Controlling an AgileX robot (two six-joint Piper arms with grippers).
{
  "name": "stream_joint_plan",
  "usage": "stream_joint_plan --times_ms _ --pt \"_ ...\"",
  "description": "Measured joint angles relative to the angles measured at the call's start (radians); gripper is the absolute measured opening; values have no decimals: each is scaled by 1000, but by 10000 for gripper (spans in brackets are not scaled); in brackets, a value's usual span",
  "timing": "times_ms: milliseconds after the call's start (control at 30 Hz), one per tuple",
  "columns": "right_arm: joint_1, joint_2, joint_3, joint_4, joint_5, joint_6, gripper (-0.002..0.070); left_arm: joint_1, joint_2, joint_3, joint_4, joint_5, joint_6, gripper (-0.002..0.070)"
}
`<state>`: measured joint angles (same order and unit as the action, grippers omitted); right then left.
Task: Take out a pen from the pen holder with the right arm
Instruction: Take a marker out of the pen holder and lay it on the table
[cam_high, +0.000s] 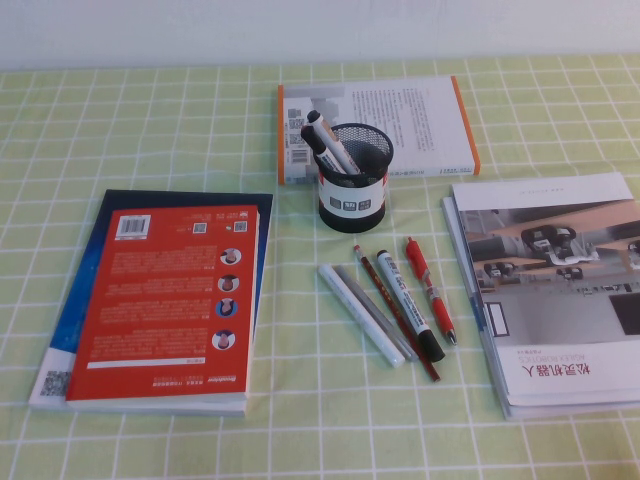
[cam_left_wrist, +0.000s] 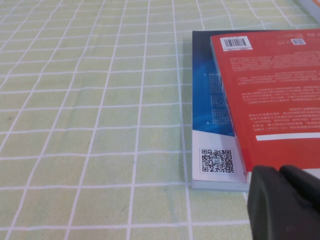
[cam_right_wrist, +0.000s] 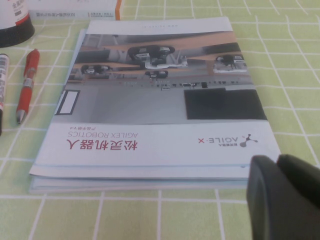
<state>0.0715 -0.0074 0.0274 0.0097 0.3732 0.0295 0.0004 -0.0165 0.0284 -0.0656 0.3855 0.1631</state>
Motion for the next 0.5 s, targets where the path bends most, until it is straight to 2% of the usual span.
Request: stream_joint_plan --times_ms 333,500 --pt "0 0 0 0 0 0 -13 0 0 0 0 0 0 -5" --pt "0 0 0 66 -110 0 -13 0 0 0 0 0 0 -5"
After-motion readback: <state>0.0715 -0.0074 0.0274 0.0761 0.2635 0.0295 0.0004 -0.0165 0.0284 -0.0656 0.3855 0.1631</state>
